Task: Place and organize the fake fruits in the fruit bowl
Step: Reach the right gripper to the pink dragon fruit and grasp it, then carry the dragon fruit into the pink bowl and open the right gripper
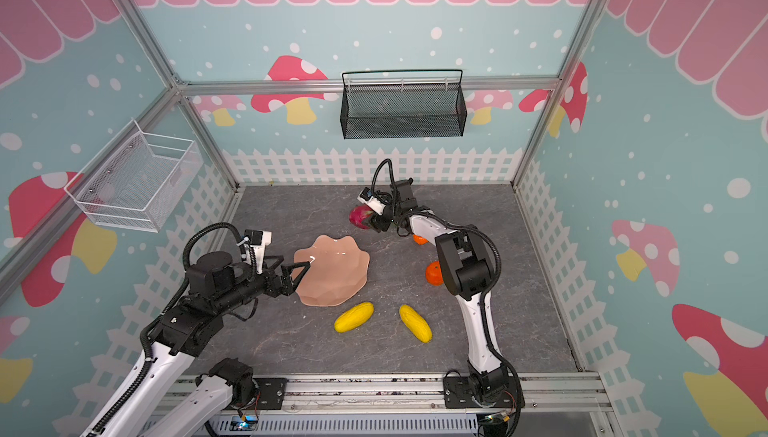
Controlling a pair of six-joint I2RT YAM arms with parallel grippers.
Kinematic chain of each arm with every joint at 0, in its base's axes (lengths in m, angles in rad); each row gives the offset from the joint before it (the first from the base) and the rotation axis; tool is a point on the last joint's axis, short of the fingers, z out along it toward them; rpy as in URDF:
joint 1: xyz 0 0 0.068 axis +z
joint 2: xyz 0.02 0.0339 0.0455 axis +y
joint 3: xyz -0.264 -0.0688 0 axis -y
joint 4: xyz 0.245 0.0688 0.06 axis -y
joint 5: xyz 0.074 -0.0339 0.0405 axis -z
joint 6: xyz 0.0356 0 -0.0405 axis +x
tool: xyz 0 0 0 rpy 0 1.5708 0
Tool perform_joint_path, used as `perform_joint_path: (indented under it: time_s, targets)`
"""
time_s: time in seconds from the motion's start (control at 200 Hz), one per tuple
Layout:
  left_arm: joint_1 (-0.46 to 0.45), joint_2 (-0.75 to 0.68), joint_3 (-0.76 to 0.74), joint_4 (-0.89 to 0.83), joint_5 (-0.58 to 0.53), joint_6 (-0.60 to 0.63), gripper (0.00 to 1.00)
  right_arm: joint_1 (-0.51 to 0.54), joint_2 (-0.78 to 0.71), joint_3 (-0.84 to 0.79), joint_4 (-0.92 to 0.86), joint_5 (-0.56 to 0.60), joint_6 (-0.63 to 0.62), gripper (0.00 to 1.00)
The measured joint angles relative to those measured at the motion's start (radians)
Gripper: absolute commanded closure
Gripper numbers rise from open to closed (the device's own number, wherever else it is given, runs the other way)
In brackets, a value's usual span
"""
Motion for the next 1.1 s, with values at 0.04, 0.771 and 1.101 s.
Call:
perform_joint_path:
  time_s: [0.04, 0.771, 1.101]
  targets:
    - [0.000, -0.005, -0.002, 0.000, -0.001, 0.000, 0.00, 0.000, -0.040, -0.041, 0.021, -0.001, 0.019, 0.53]
    - [0.034, -0.002, 0.006, -0.122, -0.129, 0.020, 0.00, 0.318, -0.469, -0.504, 0.140, -0.005, 0.135, 0.52]
    - [0.034, -0.009, 0.006, -0.129, -0.121, 0.020, 0.00, 0.384, -0.292, -0.374, 0.051, 0.078, 0.105, 0.51]
